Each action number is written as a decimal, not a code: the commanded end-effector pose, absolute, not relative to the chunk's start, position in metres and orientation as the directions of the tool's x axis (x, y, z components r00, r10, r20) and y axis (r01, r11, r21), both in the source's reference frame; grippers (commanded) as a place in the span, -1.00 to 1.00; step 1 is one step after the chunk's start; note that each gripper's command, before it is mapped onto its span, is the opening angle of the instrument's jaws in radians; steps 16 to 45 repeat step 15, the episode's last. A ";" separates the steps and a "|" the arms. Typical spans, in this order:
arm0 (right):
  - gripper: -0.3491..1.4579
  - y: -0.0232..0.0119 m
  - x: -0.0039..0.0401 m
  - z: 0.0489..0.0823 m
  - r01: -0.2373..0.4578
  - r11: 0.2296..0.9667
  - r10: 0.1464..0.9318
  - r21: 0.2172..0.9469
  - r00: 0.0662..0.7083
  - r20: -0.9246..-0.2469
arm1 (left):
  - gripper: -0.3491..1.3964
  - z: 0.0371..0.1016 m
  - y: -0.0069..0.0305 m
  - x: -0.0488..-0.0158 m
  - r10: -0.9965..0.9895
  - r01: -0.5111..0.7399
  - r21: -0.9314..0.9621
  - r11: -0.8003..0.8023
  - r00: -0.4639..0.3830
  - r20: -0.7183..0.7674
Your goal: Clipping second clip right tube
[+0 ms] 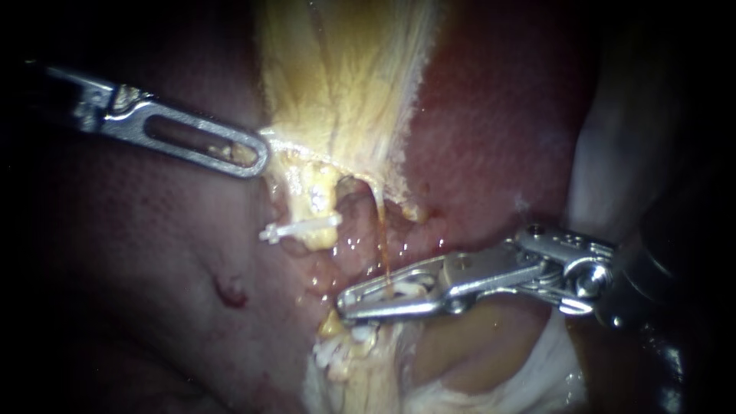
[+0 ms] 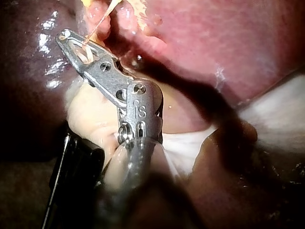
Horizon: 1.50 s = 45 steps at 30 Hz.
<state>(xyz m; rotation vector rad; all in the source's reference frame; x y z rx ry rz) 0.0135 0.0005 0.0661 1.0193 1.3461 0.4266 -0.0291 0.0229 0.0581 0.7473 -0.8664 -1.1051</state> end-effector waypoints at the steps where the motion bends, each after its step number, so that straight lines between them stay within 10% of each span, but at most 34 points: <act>1: -1.00 0.0005 0.0135 0.0660 0.288 0.529 0.770 0.798 0.232 -0.594 | -1.00 0.0581 0.0229 -0.0291 -0.956 0.434 0.856 0.283 0.205 0.212; 45: -1.00 0.0005 0.0134 0.0662 0.288 0.529 0.770 0.798 0.232 -0.594 | -1.00 0.0581 0.0229 -0.0291 -0.955 0.434 0.856 0.283 0.205 0.212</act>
